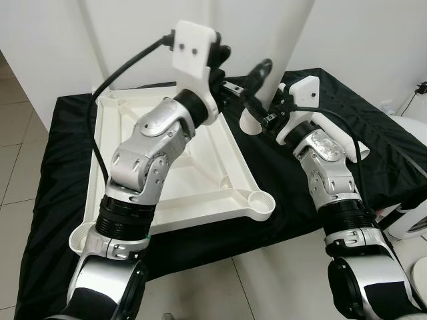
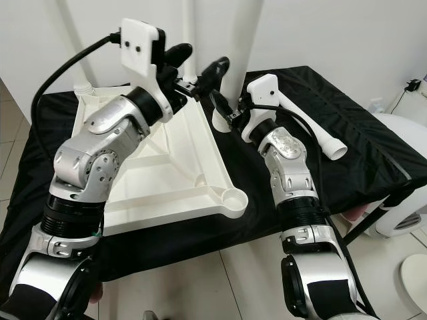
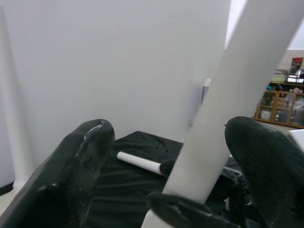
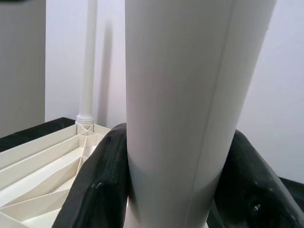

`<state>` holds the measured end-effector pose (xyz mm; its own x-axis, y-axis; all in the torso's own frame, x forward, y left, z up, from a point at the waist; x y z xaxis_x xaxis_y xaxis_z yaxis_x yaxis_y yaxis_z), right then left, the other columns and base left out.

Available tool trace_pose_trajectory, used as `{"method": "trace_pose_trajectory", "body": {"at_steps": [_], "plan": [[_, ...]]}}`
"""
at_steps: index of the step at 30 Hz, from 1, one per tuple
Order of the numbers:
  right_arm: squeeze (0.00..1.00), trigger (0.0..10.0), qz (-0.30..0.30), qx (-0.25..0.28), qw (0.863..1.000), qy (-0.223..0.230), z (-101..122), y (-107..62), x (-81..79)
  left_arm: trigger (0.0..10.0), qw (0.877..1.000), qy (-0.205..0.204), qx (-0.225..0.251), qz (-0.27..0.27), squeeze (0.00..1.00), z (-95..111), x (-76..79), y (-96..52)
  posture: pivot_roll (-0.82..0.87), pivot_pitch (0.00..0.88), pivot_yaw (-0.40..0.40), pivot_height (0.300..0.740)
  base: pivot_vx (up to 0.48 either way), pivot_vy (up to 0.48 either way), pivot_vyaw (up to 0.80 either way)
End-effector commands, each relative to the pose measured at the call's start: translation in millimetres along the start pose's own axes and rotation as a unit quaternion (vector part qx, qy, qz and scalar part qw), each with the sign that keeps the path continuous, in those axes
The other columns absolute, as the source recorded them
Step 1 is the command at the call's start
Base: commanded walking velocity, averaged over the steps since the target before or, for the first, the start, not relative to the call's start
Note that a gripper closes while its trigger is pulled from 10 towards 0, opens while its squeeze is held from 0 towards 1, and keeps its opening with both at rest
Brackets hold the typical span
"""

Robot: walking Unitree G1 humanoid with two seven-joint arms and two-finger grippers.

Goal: Building children table

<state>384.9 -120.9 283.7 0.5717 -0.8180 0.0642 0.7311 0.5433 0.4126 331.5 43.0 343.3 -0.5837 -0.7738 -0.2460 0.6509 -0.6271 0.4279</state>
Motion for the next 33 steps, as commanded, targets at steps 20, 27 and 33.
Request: {"method": "trace_pose_trajectory", "body": {"at_steps": [20,27,33], "plan": [[0.00,10.0,-0.145,-0.007,0.980,0.139,-14,-29.2,10.7,10.0,0.965,0.035,-0.179,0.186,0.00,-71,-61.9,-44.3,-0.05,0.035,0.024,0.740,0.000,0.000,0.00],[0.00,10.0,-0.209,-0.038,0.968,0.134,-32,-40.4,9.6,10.0,0.954,0.033,-0.202,0.217,0.00,-85,-60.6,-54.9,-0.06,0.007,0.031,0.740,0.000,0.000,0.00],[0.00,10.0,-0.218,-0.051,0.963,0.151,-40,-43.3,3.9,10.0,0.951,0.008,-0.212,0.225,0.00,-92,-58.9,-58.5,-0.06,0.000,0.045,0.740,0.000,0.000,0.00]]}}
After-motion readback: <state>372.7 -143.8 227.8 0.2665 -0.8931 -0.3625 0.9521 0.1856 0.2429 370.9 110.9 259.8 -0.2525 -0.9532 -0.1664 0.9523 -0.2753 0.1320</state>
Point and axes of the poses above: a point about 5 cm out from each wrist's last joint towards the gripper, its own y axis pointing out of the wrist towards the gripper, its own z axis along the axis of the wrist's last joint, x = y × z, the point moved 2 cm from there along y, pointing out of the wrist towards the gripper, and after that the axes turned 12 degrees about y, right-handed, at the moved point
